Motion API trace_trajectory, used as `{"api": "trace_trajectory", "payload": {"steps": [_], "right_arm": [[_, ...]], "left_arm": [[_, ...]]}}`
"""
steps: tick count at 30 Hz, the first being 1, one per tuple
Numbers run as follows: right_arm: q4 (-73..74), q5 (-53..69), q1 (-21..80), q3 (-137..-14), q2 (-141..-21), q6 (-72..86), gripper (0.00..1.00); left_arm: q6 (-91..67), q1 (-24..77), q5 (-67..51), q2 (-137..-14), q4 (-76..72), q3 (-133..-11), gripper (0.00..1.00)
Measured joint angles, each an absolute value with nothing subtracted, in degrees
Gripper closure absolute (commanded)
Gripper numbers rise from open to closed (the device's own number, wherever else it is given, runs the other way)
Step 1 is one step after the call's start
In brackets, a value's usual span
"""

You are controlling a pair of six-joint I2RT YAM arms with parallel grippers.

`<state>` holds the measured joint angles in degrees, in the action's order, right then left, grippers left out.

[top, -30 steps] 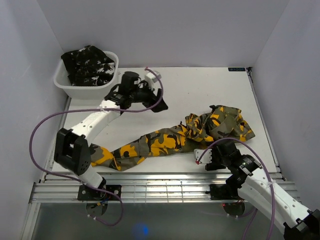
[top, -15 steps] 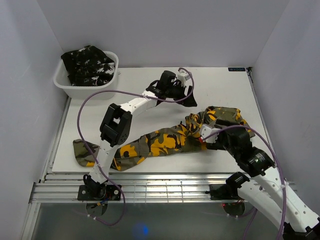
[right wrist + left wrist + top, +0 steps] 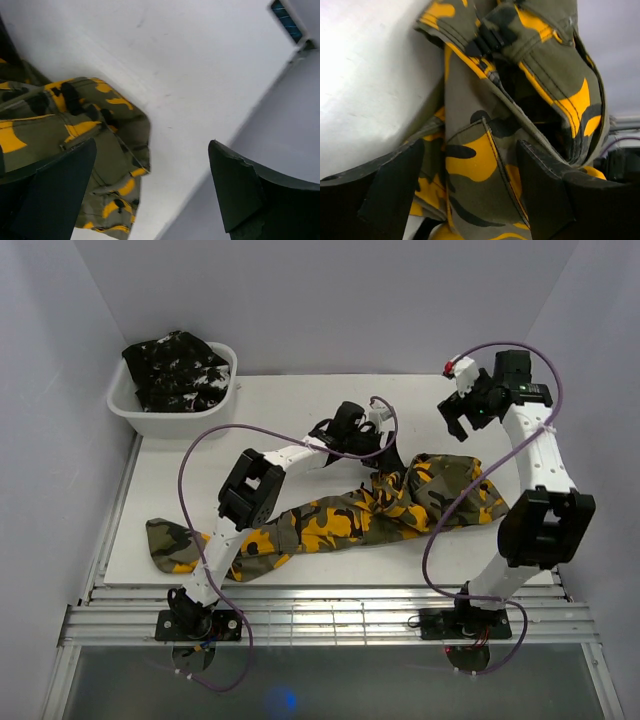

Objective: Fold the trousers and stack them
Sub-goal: Flatten the trousers out

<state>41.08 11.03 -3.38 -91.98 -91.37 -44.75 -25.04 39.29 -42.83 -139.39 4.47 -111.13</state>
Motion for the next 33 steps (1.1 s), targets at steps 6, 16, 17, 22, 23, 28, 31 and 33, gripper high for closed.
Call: {"api": "trace_trajectory", "payload": {"steps": [6,16,17,22,23,28,31,33], "right_arm": [[52.69,21.85,-3.29,-97.86,-107.96,-43.22,0.04],[68.05,33.89,-3.66,-94.83,-110.61,-52.03,0.92],[69.06,34.52,-3.95,-93.62,-109.30,-52.75,0.92],[71.42,36.99,-9.23,-92.01,-101.60,-55.77,0.92],[71.53,37.32,-10.28,-92.01,-100.05,-56.18,0.92],[71.09,37.12,-14.81,-87.77,-89.65,-59.29,0.92],[68.93,34.92,-14.57,-82.67,-85.17,-59.57,0.92],[66.17,33.26,-14.83,-79.66,-83.53,-59.29,0.92]], "left_arm": [[-25.71,41.25,-48.58,-139.24,0.78,-106.21,0.60],[-22.41,42.09,-45.87,-129.62,-1.02,-94.08,1.00],[-21.85,41.85,-44.36,-127.94,-0.80,-93.06,1.00],[-17.50,38.85,-35.33,-116.42,0.43,-86.48,1.00],[-16.19,37.91,-33.04,-113.36,0.56,-84.62,1.00],[-8.51,34.54,-19.64,-96.07,2.50,-75.68,1.00],[-4.38,34.83,-10.11,-86.65,5.85,-70.96,1.00],[-1.21,35.35,-3.77,-81.52,7.75,-67.40,1.00]]}}
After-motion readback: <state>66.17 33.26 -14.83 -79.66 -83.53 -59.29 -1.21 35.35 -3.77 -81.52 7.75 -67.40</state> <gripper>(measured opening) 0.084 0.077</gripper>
